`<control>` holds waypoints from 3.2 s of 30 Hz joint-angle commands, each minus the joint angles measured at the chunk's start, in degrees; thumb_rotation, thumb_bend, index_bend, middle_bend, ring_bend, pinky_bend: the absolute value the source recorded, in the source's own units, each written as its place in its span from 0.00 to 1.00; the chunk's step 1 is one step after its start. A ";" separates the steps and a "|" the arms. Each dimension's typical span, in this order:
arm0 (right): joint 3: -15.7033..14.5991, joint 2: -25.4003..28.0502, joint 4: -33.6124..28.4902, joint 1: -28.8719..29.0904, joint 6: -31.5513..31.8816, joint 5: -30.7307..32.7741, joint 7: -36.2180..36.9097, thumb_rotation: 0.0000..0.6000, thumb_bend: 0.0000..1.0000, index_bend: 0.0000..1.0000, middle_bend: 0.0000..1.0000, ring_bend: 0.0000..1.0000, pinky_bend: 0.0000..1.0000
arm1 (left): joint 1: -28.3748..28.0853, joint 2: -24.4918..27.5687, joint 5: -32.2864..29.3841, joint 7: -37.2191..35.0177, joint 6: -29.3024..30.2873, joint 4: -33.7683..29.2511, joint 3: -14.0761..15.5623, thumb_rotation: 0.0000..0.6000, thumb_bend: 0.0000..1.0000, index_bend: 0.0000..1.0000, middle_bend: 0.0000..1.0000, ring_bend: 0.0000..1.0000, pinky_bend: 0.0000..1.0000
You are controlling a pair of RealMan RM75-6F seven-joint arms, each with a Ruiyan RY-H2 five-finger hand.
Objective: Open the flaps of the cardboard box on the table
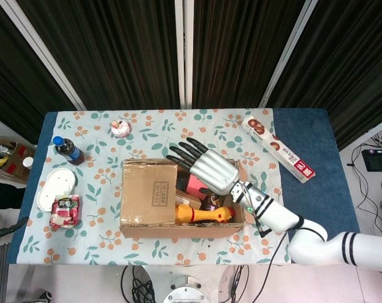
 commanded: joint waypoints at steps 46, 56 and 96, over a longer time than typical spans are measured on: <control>12.14 -30.01 19.84 14.89 9.26 6.30 -2.63 1.00 0.08 0.00 0.00 0.00 0.00 | 1.00 -2.95 -3.69 -6.39 -2.68 10.21 -0.80 1.00 0.09 0.01 0.04 0.06 0.17; 16.06 -39.33 27.64 22.89 10.00 10.34 -6.43 1.00 0.09 0.00 0.00 0.00 0.00 | 1.68 -2.64 -3.84 -7.34 -2.51 10.80 -0.78 1.00 0.09 0.01 0.04 0.06 0.17; -13.41 24.02 -9.59 -35.29 25.46 0.30 7.20 1.00 0.08 0.00 0.00 0.00 0.00 | 1.43 -2.04 0.77 0.37 0.64 7.57 -0.18 1.00 0.09 0.01 0.04 0.06 0.17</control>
